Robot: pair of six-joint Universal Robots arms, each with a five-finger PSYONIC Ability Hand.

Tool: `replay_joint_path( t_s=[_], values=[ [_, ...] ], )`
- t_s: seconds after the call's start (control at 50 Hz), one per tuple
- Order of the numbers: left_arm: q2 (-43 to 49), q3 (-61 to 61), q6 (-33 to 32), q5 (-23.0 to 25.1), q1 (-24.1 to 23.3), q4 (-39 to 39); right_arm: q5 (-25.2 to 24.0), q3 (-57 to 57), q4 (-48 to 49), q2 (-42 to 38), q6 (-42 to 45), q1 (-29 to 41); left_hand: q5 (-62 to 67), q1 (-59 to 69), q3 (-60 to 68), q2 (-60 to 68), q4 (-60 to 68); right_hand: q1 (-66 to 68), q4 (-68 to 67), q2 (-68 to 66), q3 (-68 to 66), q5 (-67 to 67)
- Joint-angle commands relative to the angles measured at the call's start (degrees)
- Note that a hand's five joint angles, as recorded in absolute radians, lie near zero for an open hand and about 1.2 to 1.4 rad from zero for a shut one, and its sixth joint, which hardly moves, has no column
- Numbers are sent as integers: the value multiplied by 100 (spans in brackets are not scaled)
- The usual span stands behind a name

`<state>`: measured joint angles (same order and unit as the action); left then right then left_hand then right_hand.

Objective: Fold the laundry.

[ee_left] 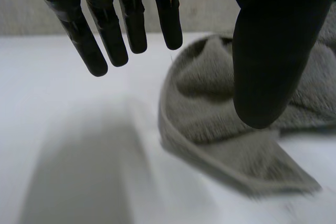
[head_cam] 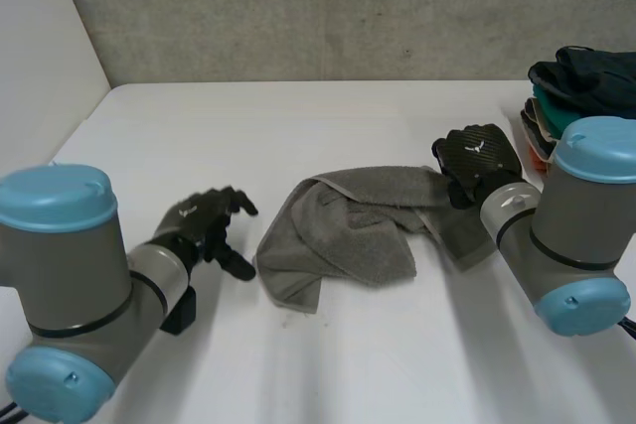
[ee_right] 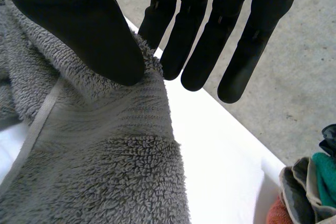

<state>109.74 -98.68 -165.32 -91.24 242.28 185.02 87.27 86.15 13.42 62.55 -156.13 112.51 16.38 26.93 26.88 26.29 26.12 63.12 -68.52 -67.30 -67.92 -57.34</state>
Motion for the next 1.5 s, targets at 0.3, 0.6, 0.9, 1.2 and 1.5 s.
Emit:
replay_joint_path(
  t_s=[0.3,0.6,0.9,1.2,1.5],
  values=[
    [1549,726,-122,-43,-357,614,-70,368,12,3,12,-63,1291,1237,1242,1301,1318,1688,-1148,-1270,-1208,-1266],
    [656,1175,-1397,-1404,-340,798,-53,280,-190,757,581,-238,5362,5307,5312,5371,5388,1688,-1148,-1270,-1208,-1266],
    [-1790,728,-3688,-554,109,711,-26,-1073,-2632,2139,2121,-414,5362,5307,5312,5371,5388,1688,-1148,-1270,-1208,-1266],
    [661,1946,-5124,-104,144,1456,140,-2232,-2372,101,2315,-458,5362,5307,5312,5371,5388,1688,-1148,-1270,-1208,-1266],
    [1103,4210,-5546,-122,302,4174,212,-3306,2016,-322,1858,-203,5362,5307,5312,5371,5388,1688,-1148,-1270,-1208,-1266]
  ],
)
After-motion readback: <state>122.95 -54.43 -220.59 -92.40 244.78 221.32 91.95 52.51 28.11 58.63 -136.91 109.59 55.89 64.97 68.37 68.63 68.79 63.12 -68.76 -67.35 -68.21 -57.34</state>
